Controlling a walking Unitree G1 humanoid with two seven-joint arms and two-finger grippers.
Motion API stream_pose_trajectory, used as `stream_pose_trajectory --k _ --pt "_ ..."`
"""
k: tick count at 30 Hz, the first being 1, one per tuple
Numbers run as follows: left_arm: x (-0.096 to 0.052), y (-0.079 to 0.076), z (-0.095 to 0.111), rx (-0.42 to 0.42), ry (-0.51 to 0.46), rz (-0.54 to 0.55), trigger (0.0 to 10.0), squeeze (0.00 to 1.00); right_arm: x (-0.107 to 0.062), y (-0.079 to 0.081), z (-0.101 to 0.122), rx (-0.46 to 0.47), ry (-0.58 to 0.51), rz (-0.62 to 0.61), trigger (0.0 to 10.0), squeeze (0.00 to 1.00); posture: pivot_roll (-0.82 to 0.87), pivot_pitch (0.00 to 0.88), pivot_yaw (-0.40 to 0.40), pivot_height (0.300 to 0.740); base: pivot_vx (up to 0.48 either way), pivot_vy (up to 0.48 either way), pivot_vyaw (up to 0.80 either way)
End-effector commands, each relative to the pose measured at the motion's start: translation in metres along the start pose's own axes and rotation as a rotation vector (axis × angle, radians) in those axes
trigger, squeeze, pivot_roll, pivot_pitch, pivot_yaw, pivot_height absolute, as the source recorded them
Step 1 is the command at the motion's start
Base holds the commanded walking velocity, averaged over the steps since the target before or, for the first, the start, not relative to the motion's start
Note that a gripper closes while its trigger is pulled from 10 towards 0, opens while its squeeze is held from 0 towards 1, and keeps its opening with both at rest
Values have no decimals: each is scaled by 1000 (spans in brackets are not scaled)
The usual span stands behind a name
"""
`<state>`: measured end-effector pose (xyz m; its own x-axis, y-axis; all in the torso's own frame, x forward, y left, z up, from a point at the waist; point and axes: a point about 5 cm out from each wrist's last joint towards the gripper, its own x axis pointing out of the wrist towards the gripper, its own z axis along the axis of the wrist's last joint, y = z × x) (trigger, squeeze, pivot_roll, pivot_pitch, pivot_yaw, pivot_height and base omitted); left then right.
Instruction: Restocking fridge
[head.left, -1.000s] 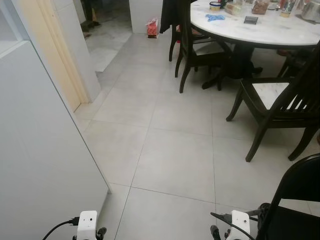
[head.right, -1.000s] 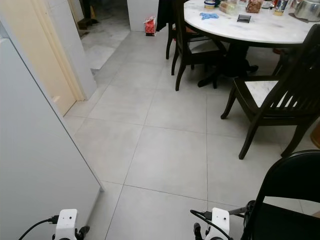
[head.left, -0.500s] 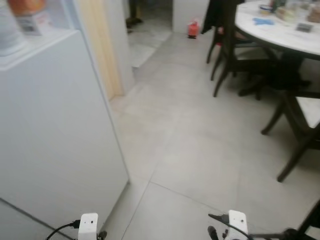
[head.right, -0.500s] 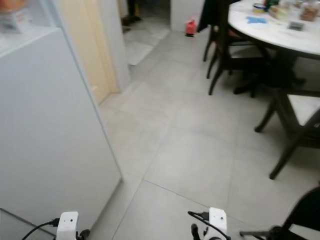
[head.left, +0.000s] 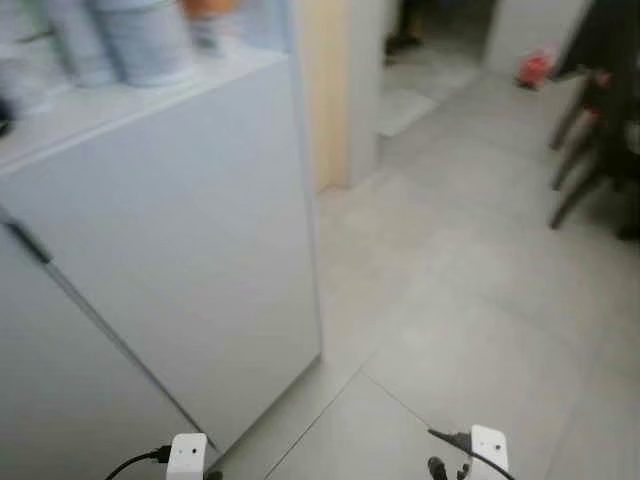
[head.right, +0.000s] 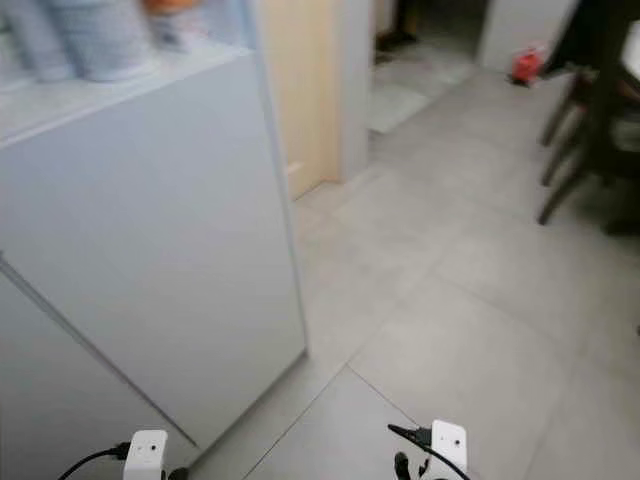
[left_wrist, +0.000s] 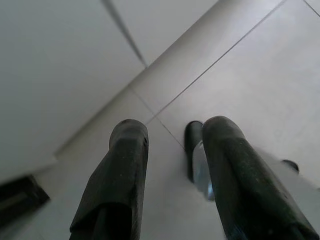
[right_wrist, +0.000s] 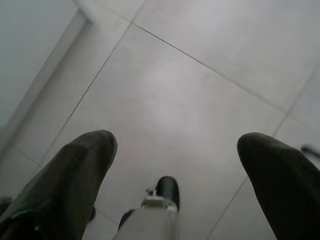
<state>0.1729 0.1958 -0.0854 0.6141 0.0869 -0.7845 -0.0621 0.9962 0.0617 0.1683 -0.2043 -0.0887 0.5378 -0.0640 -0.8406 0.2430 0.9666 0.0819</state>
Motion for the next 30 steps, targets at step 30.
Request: stream_pose_trajectory --k 30 --pt "-5 6 -21 -8 80 30 10000 0 1 15 -3 -18 15 40 10000 0 -72 0 -3 740 0 0 747"
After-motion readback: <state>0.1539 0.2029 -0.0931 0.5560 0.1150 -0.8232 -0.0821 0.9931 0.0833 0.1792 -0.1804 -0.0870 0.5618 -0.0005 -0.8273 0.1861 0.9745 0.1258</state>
